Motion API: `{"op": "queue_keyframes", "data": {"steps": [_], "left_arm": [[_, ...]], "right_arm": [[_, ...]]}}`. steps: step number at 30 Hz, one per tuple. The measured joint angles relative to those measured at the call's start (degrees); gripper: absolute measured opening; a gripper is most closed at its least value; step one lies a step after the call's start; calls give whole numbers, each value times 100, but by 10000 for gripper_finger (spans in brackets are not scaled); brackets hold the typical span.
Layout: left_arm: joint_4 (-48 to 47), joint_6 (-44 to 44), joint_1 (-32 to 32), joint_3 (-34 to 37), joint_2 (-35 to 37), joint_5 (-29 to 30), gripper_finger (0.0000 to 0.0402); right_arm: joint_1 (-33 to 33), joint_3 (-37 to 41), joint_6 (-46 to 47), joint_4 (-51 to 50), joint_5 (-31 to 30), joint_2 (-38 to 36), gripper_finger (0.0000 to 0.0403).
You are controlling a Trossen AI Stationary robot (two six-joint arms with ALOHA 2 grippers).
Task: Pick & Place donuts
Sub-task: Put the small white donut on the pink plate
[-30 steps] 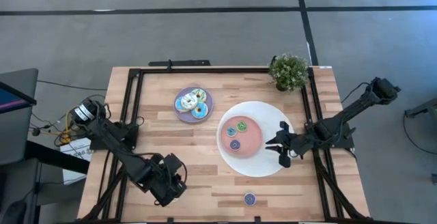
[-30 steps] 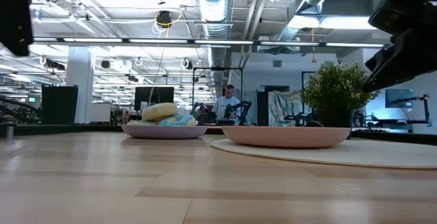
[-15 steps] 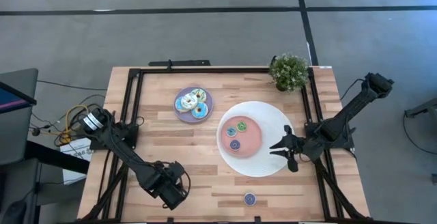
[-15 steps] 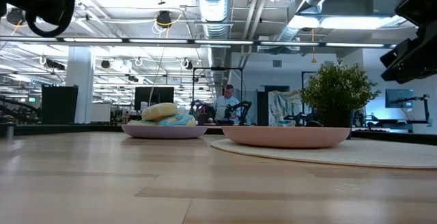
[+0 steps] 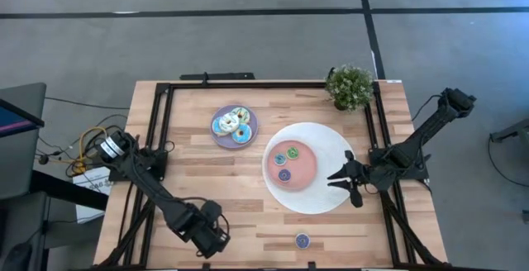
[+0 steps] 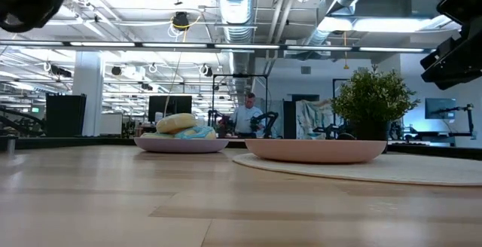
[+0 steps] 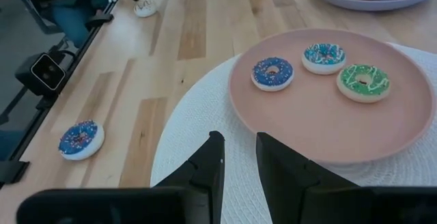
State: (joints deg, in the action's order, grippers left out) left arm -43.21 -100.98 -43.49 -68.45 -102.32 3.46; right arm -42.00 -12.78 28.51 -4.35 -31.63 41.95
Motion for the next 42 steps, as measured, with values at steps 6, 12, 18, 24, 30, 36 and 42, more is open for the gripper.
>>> {"op": "queue_keyframes", "data": {"steps": [6,12,18,24,30,36,42], "left_arm": [[-33,-330,-118,0,-2,30,210],[-58,-445,-152,-9,-266,-43,210],[123,-407,-153,-6,-610,-320,210],[206,-383,-152,-7,-651,-369,210],[215,-344,-152,-7,-651,-371,210],[222,-322,-152,-7,-651,-372,210],[222,-320,-152,-7,-651,-372,210]], "right_arm": [[0,0,2,8,3,0,75],[0,0,83,8,20,0,75],[-27,0,155,-2,41,2,75],[-116,0,157,8,36,2,75],[-151,0,157,10,19,2,75],[-149,0,157,8,19,2,75],[-149,-1,155,8,19,2,75]]}}
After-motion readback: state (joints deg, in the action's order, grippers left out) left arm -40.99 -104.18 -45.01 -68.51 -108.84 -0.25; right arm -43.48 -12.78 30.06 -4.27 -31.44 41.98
